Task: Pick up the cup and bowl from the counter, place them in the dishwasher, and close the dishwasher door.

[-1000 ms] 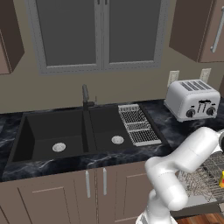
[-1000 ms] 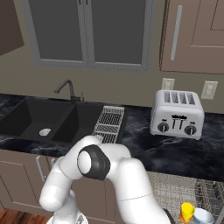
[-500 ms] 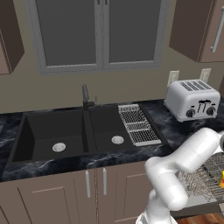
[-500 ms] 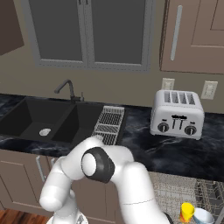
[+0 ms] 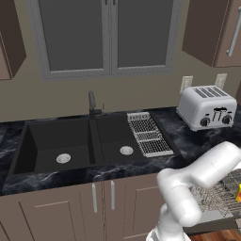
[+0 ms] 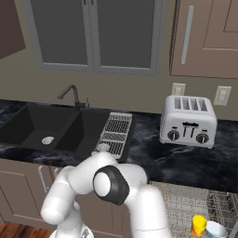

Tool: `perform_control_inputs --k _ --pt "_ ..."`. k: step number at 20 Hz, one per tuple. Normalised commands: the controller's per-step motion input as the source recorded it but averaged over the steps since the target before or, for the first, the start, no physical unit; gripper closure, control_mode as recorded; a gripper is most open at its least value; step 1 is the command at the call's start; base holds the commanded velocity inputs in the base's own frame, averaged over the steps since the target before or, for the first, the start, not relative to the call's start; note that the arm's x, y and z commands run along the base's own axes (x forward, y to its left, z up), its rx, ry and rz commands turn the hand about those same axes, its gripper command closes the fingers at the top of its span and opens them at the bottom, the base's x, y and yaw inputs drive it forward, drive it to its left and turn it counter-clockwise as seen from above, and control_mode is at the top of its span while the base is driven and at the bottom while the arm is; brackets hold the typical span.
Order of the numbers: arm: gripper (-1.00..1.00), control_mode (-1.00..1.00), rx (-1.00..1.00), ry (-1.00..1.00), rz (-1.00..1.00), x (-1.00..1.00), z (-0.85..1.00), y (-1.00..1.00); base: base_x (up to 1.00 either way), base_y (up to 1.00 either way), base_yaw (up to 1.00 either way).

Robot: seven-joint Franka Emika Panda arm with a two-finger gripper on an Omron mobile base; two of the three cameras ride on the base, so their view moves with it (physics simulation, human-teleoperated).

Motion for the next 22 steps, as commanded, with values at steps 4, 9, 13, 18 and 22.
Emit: perform_control_inputs --k 4,9,13,18,22 --pt "-1.00 -1.00 0.07 -0.19 -0.12 0.00 -0.09 -0.27 0.00 0.00 0.00" --pt "-1.00 -1.00 0.12 -0.14 -0.04 0.00 0.00 -0.42 0.00 0.00 0.00" --pt "-1.00 -1.00 0.05 -0.08 0.00 0.01 -0.09 -0.14 0.00 0.00 0.00" --pt "-1.00 -1.00 0.00 -0.05 0.00 0.00 -0.41 0.00 0.00 0.00 0.00" --pt "-1.00 -1.00 0.00 -0.05 0.00 0.02 -0.34 0.00 0.00 0.00 0.00"
